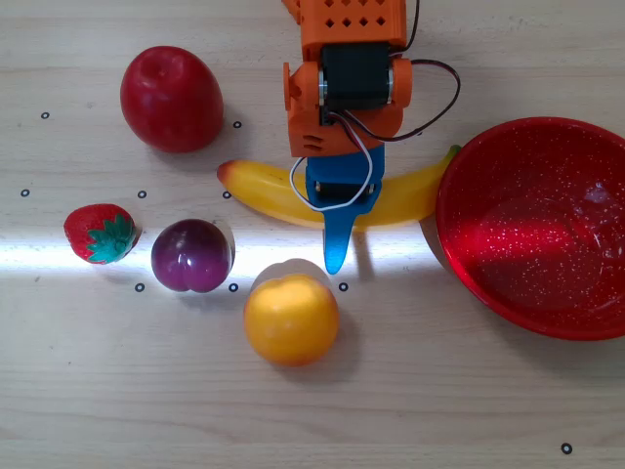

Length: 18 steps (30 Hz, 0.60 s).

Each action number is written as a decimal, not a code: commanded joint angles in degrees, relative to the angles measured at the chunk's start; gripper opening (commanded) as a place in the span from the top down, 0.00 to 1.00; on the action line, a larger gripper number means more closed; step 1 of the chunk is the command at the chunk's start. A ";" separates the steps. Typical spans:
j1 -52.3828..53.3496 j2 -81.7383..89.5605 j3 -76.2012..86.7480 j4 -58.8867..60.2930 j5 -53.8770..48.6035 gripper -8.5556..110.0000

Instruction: Put the banana in the red bowl.

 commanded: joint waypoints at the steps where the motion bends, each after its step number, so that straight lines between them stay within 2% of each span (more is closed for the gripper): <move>1: 0.70 3.69 0.00 1.41 2.02 0.62; 18: 1.58 3.60 -0.62 4.04 3.16 0.91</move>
